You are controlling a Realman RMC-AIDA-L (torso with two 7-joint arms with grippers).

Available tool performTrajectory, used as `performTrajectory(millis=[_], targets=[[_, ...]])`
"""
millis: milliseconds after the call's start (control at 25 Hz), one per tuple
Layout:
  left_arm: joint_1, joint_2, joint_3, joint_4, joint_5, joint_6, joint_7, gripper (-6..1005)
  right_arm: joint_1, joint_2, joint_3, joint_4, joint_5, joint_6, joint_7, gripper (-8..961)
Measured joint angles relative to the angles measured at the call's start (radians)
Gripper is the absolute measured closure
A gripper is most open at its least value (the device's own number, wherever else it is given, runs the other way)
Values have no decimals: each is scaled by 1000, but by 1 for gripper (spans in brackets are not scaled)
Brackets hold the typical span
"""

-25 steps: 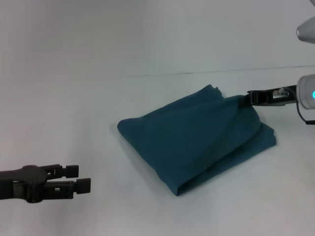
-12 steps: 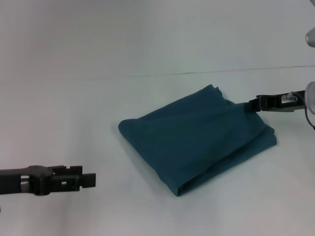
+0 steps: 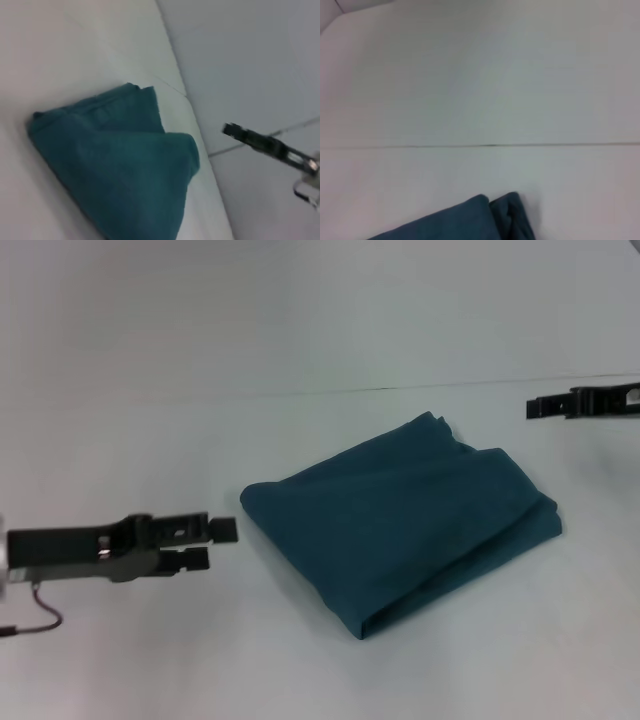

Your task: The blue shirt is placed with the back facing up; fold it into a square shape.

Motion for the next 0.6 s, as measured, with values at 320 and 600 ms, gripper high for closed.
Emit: performTrajectory(millis=[320, 600], targets=[[-90, 11, 165, -61, 22, -185, -249, 64, -17, 0, -6, -59, -2, -15, -24, 272], [-150, 7, 207, -123, 92, -313, -335, 64, -22, 11, -7, -62, -2, -19, -56, 175]])
